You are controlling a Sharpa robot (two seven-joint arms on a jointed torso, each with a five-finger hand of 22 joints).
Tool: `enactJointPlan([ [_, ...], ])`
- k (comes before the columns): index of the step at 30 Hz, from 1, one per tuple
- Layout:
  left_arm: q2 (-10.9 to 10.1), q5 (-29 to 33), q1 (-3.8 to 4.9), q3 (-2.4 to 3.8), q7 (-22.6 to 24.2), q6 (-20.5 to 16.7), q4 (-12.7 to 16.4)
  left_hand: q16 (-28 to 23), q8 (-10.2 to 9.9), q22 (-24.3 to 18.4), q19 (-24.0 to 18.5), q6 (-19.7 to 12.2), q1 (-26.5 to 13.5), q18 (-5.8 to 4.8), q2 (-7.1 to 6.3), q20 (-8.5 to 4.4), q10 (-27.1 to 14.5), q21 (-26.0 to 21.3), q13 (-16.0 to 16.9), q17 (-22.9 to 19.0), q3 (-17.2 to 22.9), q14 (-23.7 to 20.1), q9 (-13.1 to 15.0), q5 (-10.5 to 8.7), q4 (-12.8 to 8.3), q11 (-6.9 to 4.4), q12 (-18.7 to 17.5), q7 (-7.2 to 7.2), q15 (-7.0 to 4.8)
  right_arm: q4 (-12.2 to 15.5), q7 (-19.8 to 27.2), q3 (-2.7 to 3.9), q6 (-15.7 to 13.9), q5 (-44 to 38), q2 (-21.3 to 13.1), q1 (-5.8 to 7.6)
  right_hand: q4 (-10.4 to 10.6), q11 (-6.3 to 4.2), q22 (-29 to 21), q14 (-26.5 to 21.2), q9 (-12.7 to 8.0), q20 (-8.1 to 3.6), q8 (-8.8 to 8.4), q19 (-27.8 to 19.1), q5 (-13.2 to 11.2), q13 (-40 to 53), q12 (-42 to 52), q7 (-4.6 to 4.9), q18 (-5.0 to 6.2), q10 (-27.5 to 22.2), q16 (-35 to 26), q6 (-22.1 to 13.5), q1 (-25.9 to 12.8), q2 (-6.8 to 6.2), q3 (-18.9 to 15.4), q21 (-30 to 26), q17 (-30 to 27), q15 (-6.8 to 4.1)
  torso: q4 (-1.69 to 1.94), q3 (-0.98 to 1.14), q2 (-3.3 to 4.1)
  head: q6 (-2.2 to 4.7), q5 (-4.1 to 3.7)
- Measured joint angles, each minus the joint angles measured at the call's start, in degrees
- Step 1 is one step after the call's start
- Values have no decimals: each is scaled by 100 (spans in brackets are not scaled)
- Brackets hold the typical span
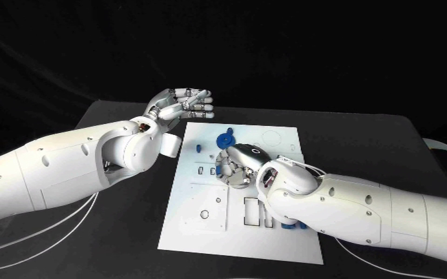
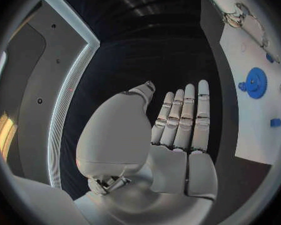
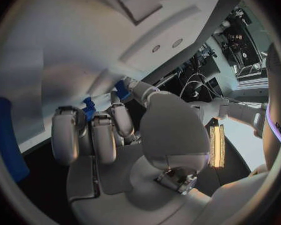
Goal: Assemble the parts on the task board
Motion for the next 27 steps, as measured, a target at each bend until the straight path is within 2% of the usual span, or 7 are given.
enactJointPlan([
  [4,-5,0,0,0,-2,1,-1,0,0,0,0,0,0,0,0,0,0,0,0,1,0,0,0,0,0,0,0,0,0,-3,13,0,-5,0,0,0,40,16,2,11,-29,20,-45,-20,-211,-178,-172,15,0,-190,-34,-62,2,2,-73,-57,0,10,-2,0,-1,6,0],
  [10,-9,0,0,0,-4,1,-1,0,0,0,0,0,0,0,0,0,0,0,0,1,0,0,0,0,0,0,0,0,0,-2,66,0,-28,7,-3,0,165,40,2,3,-76,51,-126,-93,-267,-325,-293,42,0,-291,-66,-187,-78,-123,-346,-135,0,17,-5,0,-1,12,-1],
  [14,-12,0,0,-1,-7,3,-5,0,0,-1,0,0,0,0,0,0,0,0,0,1,0,0,0,0,0,0,0,0,0,19,104,0,-79,11,-23,0,232,60,2,10,-97,51,-179,-92,-267,-366,-307,62,0,-312,-67,-243,-81,-126,-482,-171,0,51,-3,1,-1,12,-2],
  [18,-26,-25,0,-2,-27,4,-25,0,0,-5,4,0,0,0,0,-4,49,0,0,27,0,0,0,0,0,-7,0,0,0,103,175,0,-209,25,-125,2,354,109,2,2,-158,92,-337,-133,-267,-420,-337,108,0,-401,-89,-455,-86,-166,-733,-225,-1,88,1,3,-2,8,-4],
  [20,-36,-105,0,-3,-56,4,-41,70,0,11,181,0,-32,-1,-32,-66,185,110,8,111,-2,181,0,0,2,-57,1,0,-69,182,228,3,-305,45,-223,10,414,129,1,20,-208,116,-412,-157,-267,-439,-359,154,0,-421,-89,-560,-62,-187,-885,-268,-1,122,1,3,-5,5,-6],
  [22,-38,-234,0,-3,-106,8,-69,246,14,80,395,70,-204,-2,-77,-160,435,271,43,259,-77,480,14,0,55,-139,57,-4,-166,282,297,8,-399,79,-338,31,467,129,1,16,-239,123,-421,-164,-267,-445,-361,163,0,-421,-113,-569,14,-111,-1004,-282,-1,126,-1,3,-10,4,-7],
  [27,-32,-741,2,-20,-317,4,-200,1062,299,383,1037,576,-378,-2,-90,-480,1121,904,164,895,-200,1399,197,0,55,-404,259,-223,-495,558,760,34,-669,357,-719,174,515,129,1,0,-244,131,-304,-196,-89,-423,-361,111,0,-421,-133,-352,260,76,-1053,-352,-1,142,-5,3,-26,13,-26],
])
